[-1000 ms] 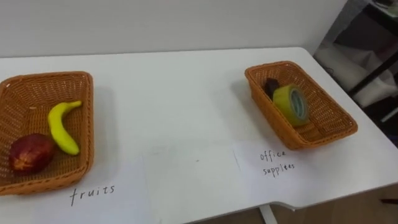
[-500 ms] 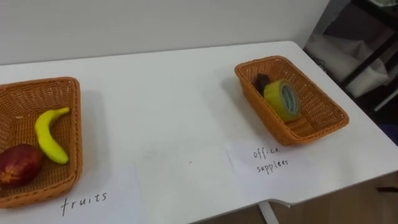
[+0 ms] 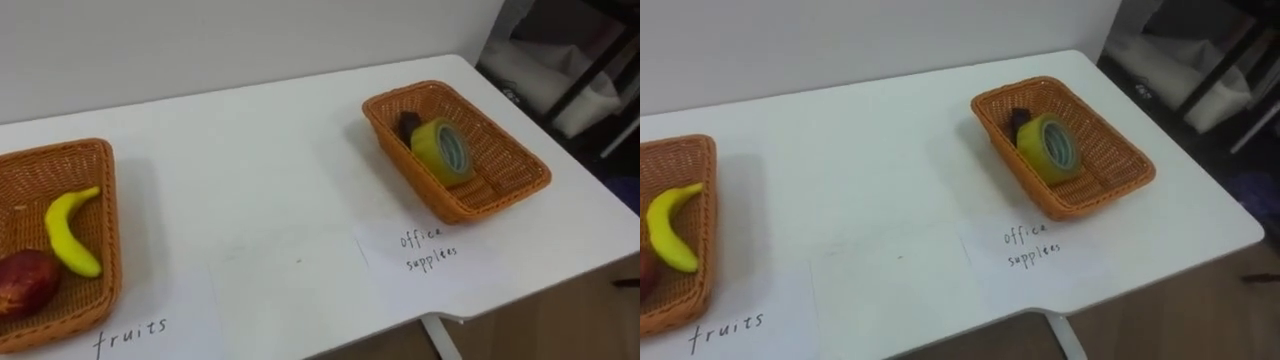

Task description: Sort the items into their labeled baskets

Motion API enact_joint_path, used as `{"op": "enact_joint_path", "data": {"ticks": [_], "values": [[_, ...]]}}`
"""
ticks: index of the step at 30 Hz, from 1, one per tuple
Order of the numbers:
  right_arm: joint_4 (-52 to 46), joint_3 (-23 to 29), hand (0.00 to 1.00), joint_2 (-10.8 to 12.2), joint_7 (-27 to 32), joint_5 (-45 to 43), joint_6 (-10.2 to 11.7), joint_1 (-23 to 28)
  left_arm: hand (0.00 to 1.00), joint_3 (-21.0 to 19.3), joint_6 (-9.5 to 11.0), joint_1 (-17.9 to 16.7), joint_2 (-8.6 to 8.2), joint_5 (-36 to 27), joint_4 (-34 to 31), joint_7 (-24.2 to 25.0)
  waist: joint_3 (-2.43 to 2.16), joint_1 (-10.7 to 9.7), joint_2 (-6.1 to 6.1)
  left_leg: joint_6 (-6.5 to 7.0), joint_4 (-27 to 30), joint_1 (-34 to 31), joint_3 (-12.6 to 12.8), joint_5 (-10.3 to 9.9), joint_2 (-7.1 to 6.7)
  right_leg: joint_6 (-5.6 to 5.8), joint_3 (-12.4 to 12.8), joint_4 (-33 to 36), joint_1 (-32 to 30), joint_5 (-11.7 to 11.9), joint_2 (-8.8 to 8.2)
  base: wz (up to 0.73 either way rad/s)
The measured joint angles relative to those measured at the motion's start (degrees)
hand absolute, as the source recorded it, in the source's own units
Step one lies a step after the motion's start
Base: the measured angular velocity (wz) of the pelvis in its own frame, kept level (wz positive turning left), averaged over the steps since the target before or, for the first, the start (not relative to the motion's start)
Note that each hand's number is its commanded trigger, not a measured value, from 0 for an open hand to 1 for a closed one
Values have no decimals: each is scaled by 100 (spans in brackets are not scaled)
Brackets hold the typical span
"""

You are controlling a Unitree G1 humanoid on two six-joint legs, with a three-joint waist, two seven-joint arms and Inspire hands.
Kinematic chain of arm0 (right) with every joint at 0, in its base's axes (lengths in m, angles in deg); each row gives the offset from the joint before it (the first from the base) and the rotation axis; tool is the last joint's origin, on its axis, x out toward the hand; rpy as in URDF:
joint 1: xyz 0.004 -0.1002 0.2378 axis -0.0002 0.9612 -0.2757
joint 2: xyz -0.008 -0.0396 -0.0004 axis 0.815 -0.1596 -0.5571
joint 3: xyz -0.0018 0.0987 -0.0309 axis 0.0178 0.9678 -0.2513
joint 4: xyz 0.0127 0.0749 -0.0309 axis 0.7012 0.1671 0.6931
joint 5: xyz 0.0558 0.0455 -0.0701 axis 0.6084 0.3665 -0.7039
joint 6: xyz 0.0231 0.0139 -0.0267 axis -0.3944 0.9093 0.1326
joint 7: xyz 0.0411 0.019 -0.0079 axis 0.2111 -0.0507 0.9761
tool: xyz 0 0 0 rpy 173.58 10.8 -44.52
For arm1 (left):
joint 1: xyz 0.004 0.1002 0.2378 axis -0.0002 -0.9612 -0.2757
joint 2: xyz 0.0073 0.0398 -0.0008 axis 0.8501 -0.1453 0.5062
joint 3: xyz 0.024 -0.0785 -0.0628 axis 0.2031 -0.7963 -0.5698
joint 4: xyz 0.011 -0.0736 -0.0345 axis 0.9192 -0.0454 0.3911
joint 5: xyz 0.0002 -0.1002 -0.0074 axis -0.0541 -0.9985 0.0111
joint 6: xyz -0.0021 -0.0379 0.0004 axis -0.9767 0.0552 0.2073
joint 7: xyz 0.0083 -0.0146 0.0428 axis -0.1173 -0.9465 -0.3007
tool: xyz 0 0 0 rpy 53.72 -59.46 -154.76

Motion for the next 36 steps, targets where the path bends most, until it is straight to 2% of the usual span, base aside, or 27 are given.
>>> {"op": "enact_joint_path", "data": {"ticks": [2, 4, 9, 14, 19, 24, 28, 31, 33, 36], "values": [[263, -190, 0, 107, 47, -14, 10, 48, 0, 52, 48, -4, -10, -62, 1, -1, -4, 2, 31, -2, 7, -8, -1, -4, -1, 0, -1, -6, 0, -1, -2, 0], [588, -327, 0, 220, 92, -42, 21, 60, 0, 108, 74, -13, -17, -112, 28, -1, -30, 10, 92, -3, 5, 3, 0, -10, -4, 3, 0, -5, 2, -4, -3, 0], [1335, -735, 0, 345, 69, -359, 86, 64, 0, 104, 179, -23, -41, -316, 70, 32, -6, 45, 162, -5, -12, 84, -34, -9, -17, -6, 9, -2, 81, -55, -11, 2], [2229, -1364, 0, 384, -145, -1021, 109, 28, 0, 223, 229, 178, -103, -317, 364, 70, 10, 280, 181, -5, -17, 154, -103, -11, -49, 14, -17, 7, 111, -134, -37, 6], [2802, -2060, 0, 425, -742, -1849, 110, -89, 0, 458, 232, 179, -118, -328, 515, 70, 14, 467, 199, -1, -14, 132, -228, -11, -70, 23, -119, -4, 132, -141, -57, 9], [3390, -2461, 0, 463, -1385, -2745, 105, -321, 0, 450, 268, 170, -194, -288, 534, 69, 17, 680, 233, -1, -35, 180, -337, -11, -64, 21, -221, -107, 246, -139, -55, 9], [3394, -2972, 0, 472, -1842, -3506, 100, -428, 0, 477, 322, 235, -194, -300, 523, 54, 29, 903, 269, -2, -33, 155, -430, -11, -59, 21, -327, -124, 303, -139, -69, 12], [3407, -3311, 0, 480, -2248, -3934, 101, -591, 0, 580, 425, 317, -212, -316, 524, 48, 43, 952, 282, -2, -25, 148, -551, -11, -72, 21, -486, -137, 354, -140, -107, 19], [3405, -3392, 0, 499, -2424, -4190, 106, -644, 0, 599, 481, 348, -232, -314, 524, 48, 43, 969, 290, 0, -18, 148, -656, -10, -89, 23, -616, -199, 422, -141, -138, 32], [3396, -3584, 0, 512, -2640, -4515, 110, -672, 0, 594, 575, 380, -242, -311, 531, 48, 45, 1130, 302, 0, -4, 142, -716, -10, -89, 25, -677, -202, 467, -142, -141, 13]]}}
